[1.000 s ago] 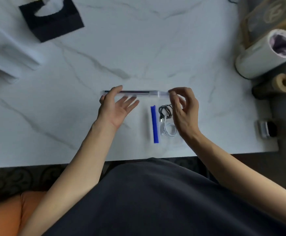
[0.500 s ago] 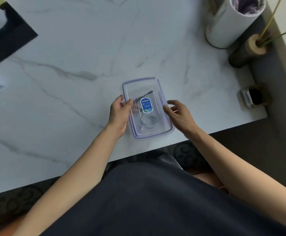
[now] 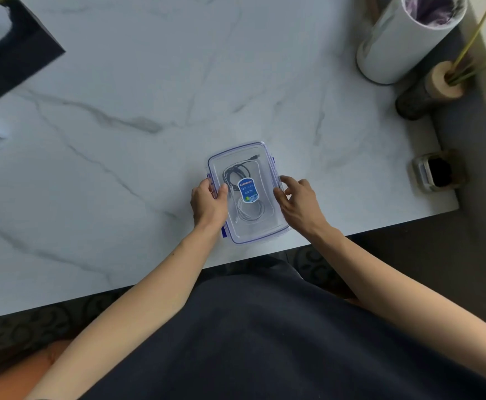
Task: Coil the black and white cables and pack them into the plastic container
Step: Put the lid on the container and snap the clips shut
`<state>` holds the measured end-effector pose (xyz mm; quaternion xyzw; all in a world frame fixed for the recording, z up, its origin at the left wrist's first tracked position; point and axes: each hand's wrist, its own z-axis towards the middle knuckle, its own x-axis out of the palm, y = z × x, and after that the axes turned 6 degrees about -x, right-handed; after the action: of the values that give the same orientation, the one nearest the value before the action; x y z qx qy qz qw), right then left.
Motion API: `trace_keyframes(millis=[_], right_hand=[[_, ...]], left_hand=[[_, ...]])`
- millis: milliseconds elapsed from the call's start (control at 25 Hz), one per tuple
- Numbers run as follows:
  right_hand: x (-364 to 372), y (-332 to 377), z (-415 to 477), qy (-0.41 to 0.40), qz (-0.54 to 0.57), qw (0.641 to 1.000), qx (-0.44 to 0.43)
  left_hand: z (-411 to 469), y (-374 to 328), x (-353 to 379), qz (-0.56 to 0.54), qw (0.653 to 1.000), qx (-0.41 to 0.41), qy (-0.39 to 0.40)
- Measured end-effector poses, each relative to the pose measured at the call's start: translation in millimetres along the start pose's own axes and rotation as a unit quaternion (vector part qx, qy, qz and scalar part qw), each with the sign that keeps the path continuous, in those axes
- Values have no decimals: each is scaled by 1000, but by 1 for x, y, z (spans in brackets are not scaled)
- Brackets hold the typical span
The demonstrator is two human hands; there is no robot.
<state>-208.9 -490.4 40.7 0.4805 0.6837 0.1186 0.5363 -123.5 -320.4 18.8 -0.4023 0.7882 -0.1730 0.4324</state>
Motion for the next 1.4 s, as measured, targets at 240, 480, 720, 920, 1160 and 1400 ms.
trace_keyframes(millis=[240,480,720,920,1160,1400], right_hand=[[1,-9,1,26,-30,999,7],[-1,-18,6,37,67,995,69],[-15,-23,10,101,280,940,169],[-5,-19,4,23,147,988,44],[7,-18,2,-11,-1,1000,-5],[10,-12,1,-11,-34,999,-12]], left_hand=[[-9,4,2,-12,1000,17,-3],[-13,10,0,-26,999,-37,18],[-11,9,-9,-136,978,-103,124],[-9,13,-6,-53,996,-42,51],[-12,11,0,31,999,-12,0],[-22,4,3,91,995,-8,-30]])
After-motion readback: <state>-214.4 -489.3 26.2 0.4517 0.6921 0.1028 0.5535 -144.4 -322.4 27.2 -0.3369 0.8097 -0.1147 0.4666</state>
